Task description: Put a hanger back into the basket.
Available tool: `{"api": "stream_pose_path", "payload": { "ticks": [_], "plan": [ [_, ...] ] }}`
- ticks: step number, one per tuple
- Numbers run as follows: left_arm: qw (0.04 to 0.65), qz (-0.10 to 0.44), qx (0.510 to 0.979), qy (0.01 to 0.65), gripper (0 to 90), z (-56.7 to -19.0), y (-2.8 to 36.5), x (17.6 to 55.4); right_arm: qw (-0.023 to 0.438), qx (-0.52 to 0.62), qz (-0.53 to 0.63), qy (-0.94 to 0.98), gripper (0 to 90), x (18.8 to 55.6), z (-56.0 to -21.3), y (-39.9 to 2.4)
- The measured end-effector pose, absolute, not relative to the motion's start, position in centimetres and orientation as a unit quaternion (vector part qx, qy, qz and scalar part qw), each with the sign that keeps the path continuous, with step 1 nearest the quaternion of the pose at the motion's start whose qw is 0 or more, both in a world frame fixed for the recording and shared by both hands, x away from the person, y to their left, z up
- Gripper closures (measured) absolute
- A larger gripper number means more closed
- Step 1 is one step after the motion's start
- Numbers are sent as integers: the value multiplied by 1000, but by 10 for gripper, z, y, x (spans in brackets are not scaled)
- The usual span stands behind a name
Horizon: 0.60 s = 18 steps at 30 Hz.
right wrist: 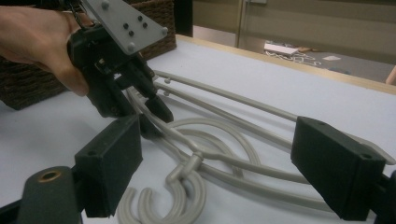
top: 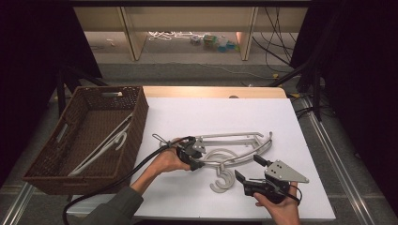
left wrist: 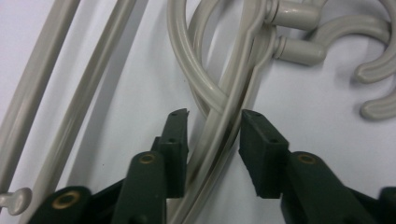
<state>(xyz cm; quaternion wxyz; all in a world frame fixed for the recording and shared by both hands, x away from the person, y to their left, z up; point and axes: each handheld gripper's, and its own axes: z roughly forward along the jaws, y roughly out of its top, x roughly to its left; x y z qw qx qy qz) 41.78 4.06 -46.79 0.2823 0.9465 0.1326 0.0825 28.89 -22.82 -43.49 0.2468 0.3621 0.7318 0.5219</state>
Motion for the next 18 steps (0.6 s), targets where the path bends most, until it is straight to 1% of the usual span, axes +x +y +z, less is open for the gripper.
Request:
{"api": "stream_pose_path", "payload": {
  "ticks": [2,9,12,14,15,18],
  "plan": [
    [284,78,946,134,610,-470,41,419,246,363,521,733,174,289,-435,-228],
    [274,85,951,116,622,-470,39,417,246,365,518,733,179,289,-435,-228],
    [278,81,950,116,650,-469,40,417,246,365,519,733,180,289,-435,-229],
    [278,76,951,113,702,-464,42,418,244,365,517,735,180,288,-434,-229],
    [276,83,952,106,721,-462,42,417,246,364,518,734,180,289,-435,-228],
    [275,87,952,98,732,-462,41,416,242,364,516,736,180,288,-434,-229]
  ]
}}
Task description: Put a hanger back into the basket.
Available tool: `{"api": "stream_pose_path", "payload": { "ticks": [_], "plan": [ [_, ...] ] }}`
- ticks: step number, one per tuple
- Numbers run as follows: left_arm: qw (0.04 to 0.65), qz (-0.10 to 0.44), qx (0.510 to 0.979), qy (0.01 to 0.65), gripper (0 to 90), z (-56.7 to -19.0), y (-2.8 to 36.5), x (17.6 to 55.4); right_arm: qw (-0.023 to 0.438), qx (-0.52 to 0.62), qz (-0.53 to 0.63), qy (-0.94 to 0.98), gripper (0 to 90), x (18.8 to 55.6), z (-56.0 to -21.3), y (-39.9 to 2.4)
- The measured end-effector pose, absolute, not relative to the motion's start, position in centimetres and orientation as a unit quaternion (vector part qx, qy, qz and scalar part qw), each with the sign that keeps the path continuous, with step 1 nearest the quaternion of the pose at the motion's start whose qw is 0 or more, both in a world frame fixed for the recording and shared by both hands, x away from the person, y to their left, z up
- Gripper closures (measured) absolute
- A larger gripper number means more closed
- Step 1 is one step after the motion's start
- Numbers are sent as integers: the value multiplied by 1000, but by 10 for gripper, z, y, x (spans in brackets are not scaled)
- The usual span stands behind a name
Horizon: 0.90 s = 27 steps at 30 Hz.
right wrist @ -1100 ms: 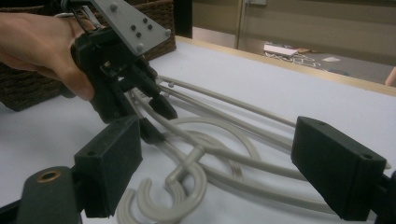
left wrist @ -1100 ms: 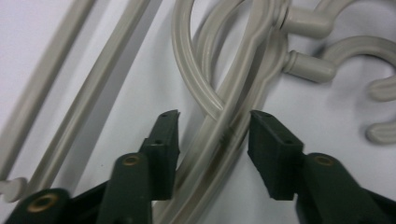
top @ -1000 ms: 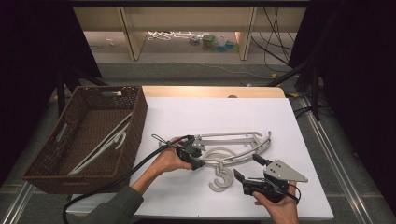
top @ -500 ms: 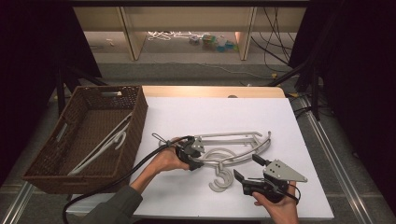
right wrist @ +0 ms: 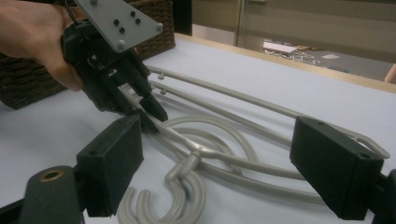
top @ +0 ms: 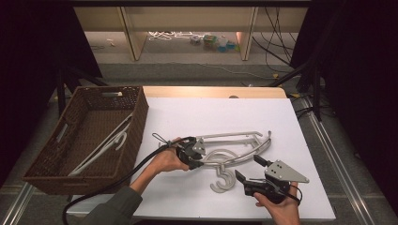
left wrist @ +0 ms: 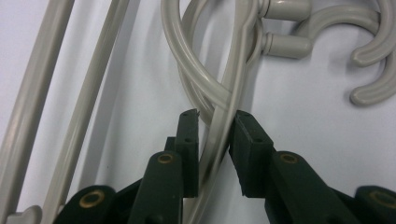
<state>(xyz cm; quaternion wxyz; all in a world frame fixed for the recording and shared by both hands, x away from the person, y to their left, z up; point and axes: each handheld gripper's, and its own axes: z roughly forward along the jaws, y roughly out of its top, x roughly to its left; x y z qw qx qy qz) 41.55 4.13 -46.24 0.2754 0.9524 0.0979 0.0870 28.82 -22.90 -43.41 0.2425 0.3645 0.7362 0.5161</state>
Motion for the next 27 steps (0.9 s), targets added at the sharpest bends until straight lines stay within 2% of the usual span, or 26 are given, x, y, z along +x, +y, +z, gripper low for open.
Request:
{"api": "stream_pose_path", "payload": {
  "ticks": [2,4,5,7,11,22,27],
  "plan": [
    [280,88,951,101,744,-463,41,414,242,363,518,736,180,288,-434,-229],
    [281,81,950,104,809,-463,40,413,241,362,527,731,180,289,-435,-228],
    [283,78,948,124,807,-463,40,415,241,362,527,731,180,289,-435,-228],
    [283,97,947,120,815,-458,43,418,242,361,528,730,180,289,-434,-228],
    [290,102,943,125,816,-449,47,419,245,364,520,733,180,288,-433,-231],
    [325,96,928,158,817,-429,60,422,243,363,530,726,180,288,-434,-230],
    [348,96,912,193,817,-415,71,424,242,364,524,731,179,288,-434,-231]
  ]
}}
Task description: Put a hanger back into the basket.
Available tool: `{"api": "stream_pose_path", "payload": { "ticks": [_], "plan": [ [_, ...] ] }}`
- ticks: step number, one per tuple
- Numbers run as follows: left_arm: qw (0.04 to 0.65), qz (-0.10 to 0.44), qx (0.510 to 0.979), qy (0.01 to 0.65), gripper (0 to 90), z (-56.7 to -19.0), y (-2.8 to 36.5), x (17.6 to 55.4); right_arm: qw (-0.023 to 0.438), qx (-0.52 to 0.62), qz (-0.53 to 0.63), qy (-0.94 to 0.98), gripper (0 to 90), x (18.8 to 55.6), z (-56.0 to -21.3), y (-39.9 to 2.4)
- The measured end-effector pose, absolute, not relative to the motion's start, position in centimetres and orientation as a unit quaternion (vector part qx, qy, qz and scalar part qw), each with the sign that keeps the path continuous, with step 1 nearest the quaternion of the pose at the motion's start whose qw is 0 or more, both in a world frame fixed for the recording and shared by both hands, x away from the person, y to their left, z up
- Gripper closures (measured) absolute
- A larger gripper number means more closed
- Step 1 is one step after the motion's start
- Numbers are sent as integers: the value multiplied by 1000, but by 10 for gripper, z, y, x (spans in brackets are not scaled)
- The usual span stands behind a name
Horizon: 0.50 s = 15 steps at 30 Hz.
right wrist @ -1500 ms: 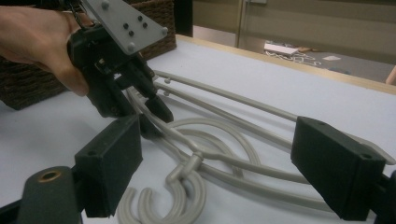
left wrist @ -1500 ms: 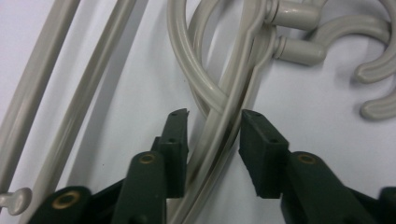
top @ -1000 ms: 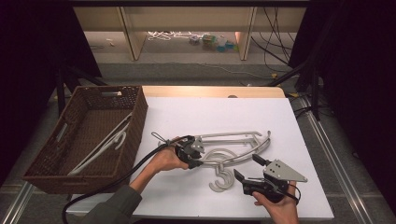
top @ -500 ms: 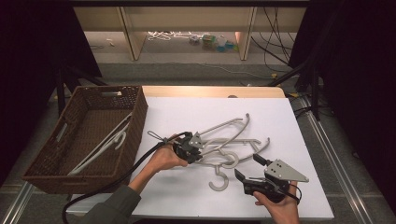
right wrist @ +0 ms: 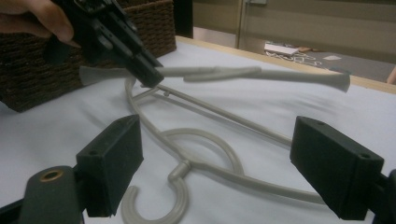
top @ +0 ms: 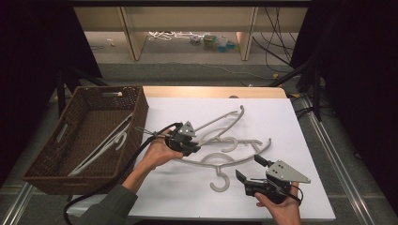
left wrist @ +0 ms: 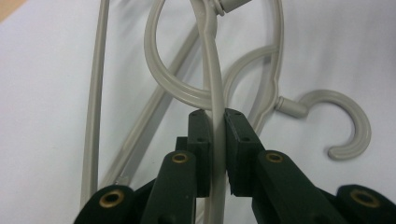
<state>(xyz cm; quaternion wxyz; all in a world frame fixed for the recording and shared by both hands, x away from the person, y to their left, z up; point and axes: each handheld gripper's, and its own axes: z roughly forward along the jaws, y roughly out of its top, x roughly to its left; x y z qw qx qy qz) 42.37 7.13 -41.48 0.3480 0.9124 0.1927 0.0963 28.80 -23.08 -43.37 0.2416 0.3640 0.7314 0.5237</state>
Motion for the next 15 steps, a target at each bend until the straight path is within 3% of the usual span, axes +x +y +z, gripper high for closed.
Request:
{"api": "stream_pose_path", "payload": {
  "ticks": [8,15],
  "plan": [
    [410,80,879,232,817,-401,73,417,238,366,523,733,177,289,-435,-230],
    [425,71,868,246,817,-380,81,414,238,366,522,733,177,288,-434,-230]
  ]
}}
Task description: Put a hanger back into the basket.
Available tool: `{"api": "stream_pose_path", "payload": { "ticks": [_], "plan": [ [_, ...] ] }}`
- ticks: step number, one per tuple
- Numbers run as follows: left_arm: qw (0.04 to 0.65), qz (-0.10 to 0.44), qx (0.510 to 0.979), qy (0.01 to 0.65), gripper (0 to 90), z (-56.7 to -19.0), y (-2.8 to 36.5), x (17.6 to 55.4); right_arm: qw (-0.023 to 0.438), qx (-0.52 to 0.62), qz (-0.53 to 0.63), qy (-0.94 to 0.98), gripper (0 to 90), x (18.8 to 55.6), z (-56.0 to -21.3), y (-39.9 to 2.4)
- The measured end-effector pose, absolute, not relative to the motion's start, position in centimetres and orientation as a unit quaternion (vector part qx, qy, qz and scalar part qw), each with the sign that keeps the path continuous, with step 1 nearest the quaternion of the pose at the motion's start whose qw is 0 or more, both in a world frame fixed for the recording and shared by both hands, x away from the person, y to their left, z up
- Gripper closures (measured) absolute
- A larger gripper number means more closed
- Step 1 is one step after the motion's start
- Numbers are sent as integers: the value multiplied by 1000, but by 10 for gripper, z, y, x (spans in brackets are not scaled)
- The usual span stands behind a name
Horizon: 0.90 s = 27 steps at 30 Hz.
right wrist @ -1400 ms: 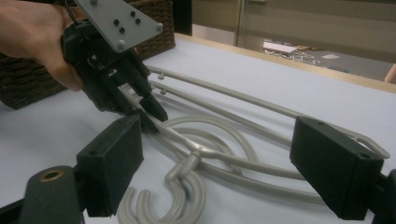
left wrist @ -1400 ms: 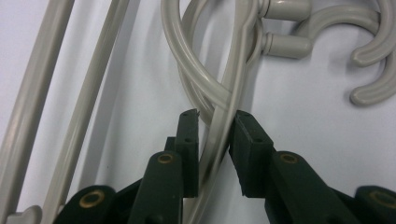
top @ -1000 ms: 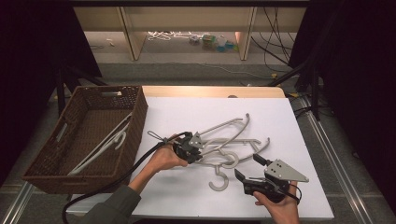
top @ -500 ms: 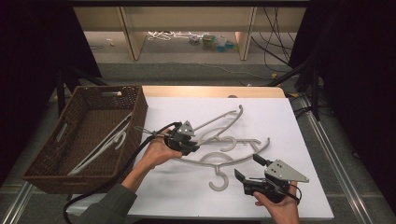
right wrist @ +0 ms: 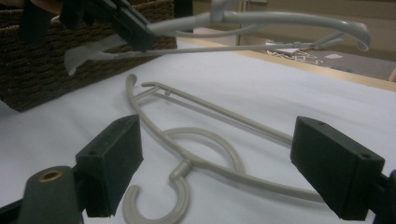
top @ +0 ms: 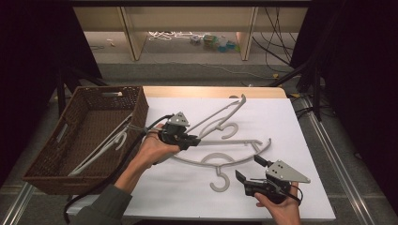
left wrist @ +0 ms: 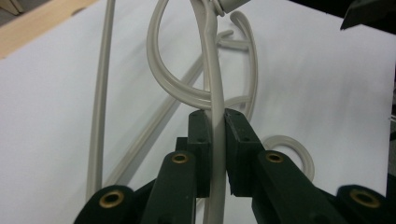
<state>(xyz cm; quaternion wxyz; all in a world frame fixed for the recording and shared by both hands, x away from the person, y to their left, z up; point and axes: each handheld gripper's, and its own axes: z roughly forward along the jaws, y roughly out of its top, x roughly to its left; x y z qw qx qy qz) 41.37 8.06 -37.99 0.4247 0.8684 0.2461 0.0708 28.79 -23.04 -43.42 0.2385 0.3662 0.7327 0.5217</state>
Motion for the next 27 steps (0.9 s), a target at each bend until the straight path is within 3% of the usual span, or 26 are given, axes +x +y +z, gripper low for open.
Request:
{"api": "stream_pose_path", "payload": {
  "ticks": [10,27],
  "plan": [
    [466,83,841,263,817,-336,113,401,238,364,522,734,177,288,-434,-230],
    [451,132,837,279,818,-291,175,390,237,366,523,732,177,288,-435,-230]
  ]
}}
